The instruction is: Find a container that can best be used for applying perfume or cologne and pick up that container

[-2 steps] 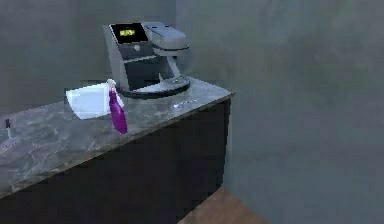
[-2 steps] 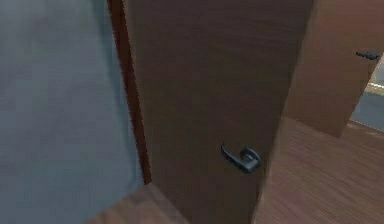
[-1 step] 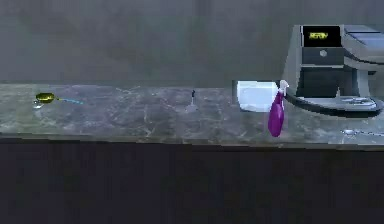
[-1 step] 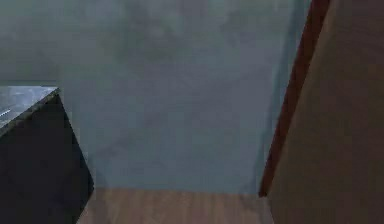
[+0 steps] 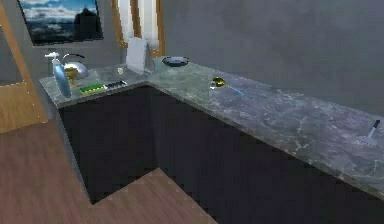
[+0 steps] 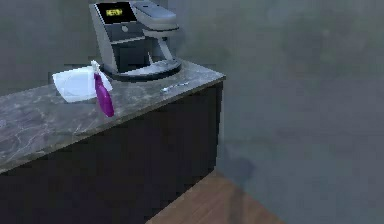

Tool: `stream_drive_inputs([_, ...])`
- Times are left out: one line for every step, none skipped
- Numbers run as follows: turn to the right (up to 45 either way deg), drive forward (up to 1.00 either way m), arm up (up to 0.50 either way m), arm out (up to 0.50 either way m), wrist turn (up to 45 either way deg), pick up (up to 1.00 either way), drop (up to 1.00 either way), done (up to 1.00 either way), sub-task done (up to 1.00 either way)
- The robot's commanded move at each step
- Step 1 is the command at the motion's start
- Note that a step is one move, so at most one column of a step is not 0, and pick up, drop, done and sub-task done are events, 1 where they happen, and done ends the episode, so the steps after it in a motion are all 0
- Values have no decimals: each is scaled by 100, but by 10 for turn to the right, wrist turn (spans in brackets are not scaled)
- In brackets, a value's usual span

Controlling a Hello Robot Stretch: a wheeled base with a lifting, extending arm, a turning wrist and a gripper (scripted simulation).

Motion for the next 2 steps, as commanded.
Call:
stream_drive_inputs([-180, 0, 0, 0, 0, 0, 0, 0, 0])
stream_drive_inputs([0, 0, 50, 0, 0, 0, 0, 0, 0])
